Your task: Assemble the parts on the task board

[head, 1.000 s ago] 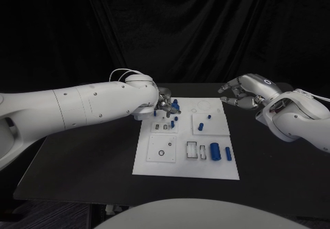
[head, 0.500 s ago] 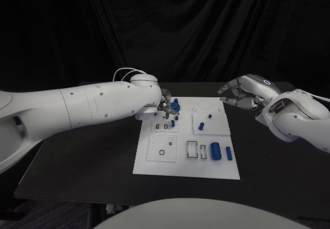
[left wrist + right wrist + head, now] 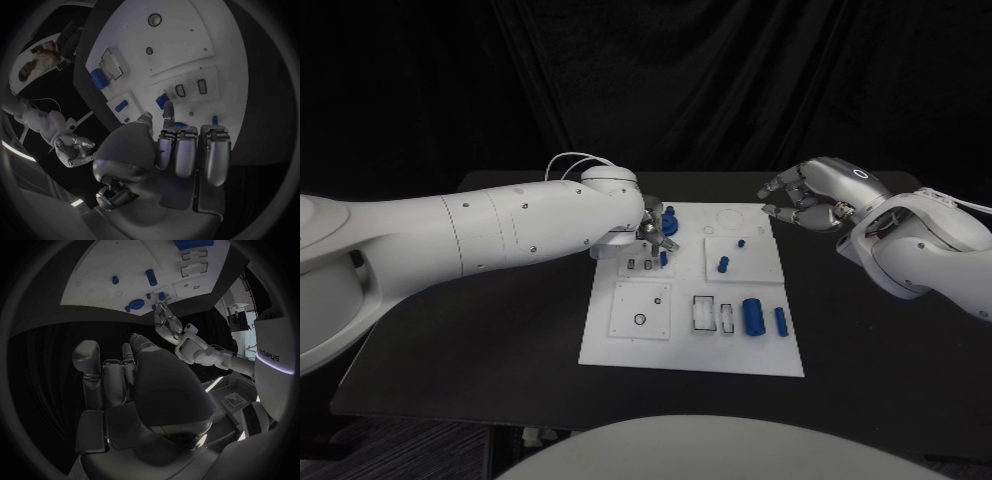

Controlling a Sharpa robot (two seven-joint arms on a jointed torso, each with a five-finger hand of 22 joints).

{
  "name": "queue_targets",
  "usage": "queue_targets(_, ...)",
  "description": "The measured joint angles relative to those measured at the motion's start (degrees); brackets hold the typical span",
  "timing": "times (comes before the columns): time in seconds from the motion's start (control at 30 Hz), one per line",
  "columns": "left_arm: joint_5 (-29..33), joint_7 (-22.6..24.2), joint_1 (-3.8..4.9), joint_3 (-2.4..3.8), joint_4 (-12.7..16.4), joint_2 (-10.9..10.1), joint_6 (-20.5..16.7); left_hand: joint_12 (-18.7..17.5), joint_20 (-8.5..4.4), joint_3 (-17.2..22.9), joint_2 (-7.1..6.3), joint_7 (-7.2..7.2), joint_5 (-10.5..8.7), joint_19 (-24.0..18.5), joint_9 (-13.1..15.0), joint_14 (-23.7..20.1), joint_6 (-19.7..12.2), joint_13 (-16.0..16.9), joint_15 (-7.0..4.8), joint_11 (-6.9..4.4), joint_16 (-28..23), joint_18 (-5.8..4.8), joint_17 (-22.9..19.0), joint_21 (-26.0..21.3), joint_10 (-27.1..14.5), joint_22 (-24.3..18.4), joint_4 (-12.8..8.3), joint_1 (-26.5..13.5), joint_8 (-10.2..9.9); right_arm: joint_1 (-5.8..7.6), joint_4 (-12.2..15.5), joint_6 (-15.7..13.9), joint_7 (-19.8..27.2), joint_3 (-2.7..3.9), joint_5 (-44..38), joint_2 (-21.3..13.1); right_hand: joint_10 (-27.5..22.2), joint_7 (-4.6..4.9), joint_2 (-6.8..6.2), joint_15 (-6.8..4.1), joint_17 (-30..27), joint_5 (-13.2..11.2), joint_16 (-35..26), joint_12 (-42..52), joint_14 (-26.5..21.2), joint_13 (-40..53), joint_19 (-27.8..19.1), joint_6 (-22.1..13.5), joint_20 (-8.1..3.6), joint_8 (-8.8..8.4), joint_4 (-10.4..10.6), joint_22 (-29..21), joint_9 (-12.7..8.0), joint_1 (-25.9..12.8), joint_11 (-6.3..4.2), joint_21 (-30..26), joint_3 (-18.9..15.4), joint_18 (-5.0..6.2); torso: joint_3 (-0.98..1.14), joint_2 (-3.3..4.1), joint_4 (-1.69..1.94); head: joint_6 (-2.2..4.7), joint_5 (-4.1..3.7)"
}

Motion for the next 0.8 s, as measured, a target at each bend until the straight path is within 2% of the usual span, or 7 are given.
queue_targets(0.3,-0.02,0.16,-0.53,0.01,-0.66,-0.09,-0.38,0.0,0.0,-0.01,0.0,0.0,0.0,0.0,0.25,0.0,0.0,0.01,0.0,0.0,0.0,0.0,0.0,0.0,0.0,0.0,0.0,0.0,0.0,0.0,-0.01,0.53,-0.33,0.0,0.01,-0.09,0.0,0.0,0.12,0.0,0.0,0.4,0.0,0.0,0.0,-0.01,0.0,0.0,0.0,0.0,0.16,0.0,0.0,0.12,0.0,0.0,0.16,0.01,-0.02,0.01,-0.03,0.0,-0.16)
queue_targets(0.8,-0.04,0.74,-0.82,0.02,-1.74,0.15,-0.5,0.0,0.01,1.02,-0.29,0.0,0.21,0.0,1.39,-0.21,0.01,0.01,-0.2,-0.19,0.0,0.01,-0.01,0.0,-0.2,-0.01,-0.4,0.29,-0.01,0.0,-0.17,1.44,-0.94,0.0,0.02,0.25,0.0,0.0,0.11,0.0,0.0,0.71,0.0,0.0,0.0,-0.02,0.0,0.0,0.0,0.0,0.16,-0.01,0.0,0.11,0.0,0.0,0.15,0.01,0.04,0.01,-0.08,0.0,-0.14)
